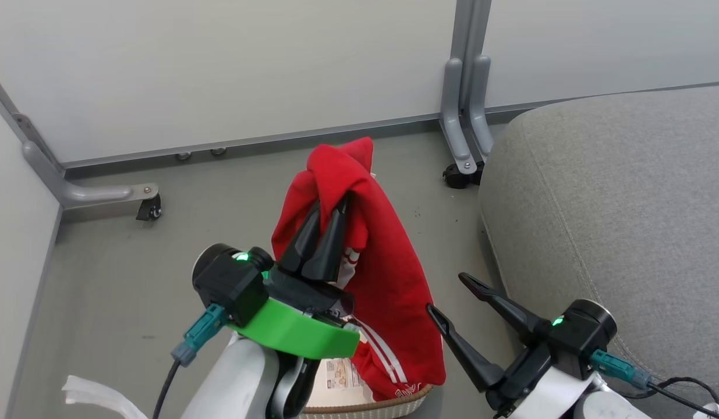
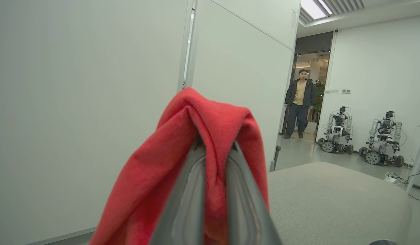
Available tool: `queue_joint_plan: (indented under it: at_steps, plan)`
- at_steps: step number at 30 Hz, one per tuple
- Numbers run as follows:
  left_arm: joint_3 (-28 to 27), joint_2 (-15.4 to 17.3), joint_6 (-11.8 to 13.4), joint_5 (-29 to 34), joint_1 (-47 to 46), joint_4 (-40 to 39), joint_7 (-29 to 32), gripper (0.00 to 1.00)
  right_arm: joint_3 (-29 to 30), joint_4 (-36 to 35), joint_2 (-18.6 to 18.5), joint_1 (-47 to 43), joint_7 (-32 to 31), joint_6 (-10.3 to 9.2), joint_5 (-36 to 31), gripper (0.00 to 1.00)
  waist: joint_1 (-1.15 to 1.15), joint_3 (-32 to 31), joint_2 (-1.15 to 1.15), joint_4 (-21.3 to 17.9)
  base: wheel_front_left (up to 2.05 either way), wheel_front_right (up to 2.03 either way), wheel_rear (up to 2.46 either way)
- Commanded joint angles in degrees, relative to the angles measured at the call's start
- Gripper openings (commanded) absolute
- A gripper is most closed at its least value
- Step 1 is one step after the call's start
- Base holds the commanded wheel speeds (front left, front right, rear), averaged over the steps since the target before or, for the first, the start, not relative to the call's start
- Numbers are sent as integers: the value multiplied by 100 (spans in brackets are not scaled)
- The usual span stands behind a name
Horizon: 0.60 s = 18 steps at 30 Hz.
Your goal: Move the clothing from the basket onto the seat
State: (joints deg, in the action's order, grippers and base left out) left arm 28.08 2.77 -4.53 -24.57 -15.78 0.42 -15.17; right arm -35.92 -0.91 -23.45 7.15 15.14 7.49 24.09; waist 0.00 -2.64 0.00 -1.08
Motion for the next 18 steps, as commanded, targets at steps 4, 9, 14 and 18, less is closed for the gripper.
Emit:
queue_joint_plan:
  at_steps: [4, 9, 14, 18]
  plan:
    - [162, 21, -46, -32, -150, -2, 3, 0, -388, 115, -198, 434, 1, 0, 164, 100, 0, 11, 0, 80, 0, 0, 0]
    - [377, 21, -77, -56, -194, 22, 2, 0, -745, 357, -278, 809, 1, 0, 266, 100, 0, -13, 0, 170, 0, 0, 0]
    - [600, 21, -118, -58, -226, 48, 2, 0, -1114, 571, -277, 1122, 1, 0, 410, 100, 0, -52, 0, 253, 0, 0, 0]
    - [726, 21, -151, -61, -246, 72, 2, 0, -1263, 758, -163, 1312, 1, 0, 476, 100, 0, -65, 0, 288, 0, 0, 0]
